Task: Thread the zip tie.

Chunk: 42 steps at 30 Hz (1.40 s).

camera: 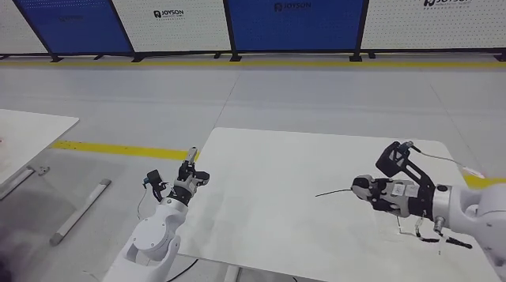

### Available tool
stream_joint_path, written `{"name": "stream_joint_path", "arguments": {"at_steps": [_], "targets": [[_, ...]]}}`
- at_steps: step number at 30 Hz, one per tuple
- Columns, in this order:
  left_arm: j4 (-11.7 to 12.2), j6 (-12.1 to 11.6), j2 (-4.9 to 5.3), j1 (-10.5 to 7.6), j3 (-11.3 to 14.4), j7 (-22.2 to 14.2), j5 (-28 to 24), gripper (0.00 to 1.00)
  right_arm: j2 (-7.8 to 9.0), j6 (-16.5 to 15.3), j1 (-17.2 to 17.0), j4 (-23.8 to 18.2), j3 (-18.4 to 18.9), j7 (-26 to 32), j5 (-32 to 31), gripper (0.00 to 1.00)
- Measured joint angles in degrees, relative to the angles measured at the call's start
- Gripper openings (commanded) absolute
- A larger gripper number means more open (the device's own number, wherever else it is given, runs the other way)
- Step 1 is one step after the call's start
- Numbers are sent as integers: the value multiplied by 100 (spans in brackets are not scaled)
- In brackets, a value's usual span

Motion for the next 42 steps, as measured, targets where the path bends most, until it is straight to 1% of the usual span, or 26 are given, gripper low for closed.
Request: {"name": "stream_joint_path", "arguments": {"at_steps": [3,6,8,11,13,16,27,30,31,33,34,36,40,42], "targets": [[0,0,0,0,0,0,0,100,46,0,246,158,-270,-53,-114,0],[0,0,0,0,0,0,0,100,90,0,512,321,-669,-192,-329,0],[0,0,0,0,0,0,0,100,118,0,715,497,-1025,-382,-591,0],[0,0,0,0,0,0,0,100,143,0,1058,870,-1628,-545,-737,0],[0,0,0,0,0,0,0,100,143,0,1180,979,-1856,-571,-720,0],[0,0,0,0,0,0,0,100,142,0,1165,968,-1792,-568,-716,0],[0,0,0,0,0,0,0,100,142,0,1163,966,-1790,-568,-717,0],[0,0,0,0,0,0,0,100,133,0,1105,946,-1789,-728,-831,0],[0,0,0,0,0,0,0,100,128,0,1113,877,-1820,-783,-944,0],[0,0,0,0,0,0,0,100,127,0,1155,759,-1906,-845,-1160,0],[0,0,0,0,0,0,0,100,130,0,1200,631,-2001,-906,-1365,0],[0,0,0,0,0,0,0,100,150,0,1259,603,-2142,-1035,-1684,0],[0,0,0,0,0,0,0,100,231,0,1452,449,-2624,-1314,-2380,0],[0,0,0,0,0,0,0,100,278,0,1562,450,-2842,-1437,-2566,0]]}}
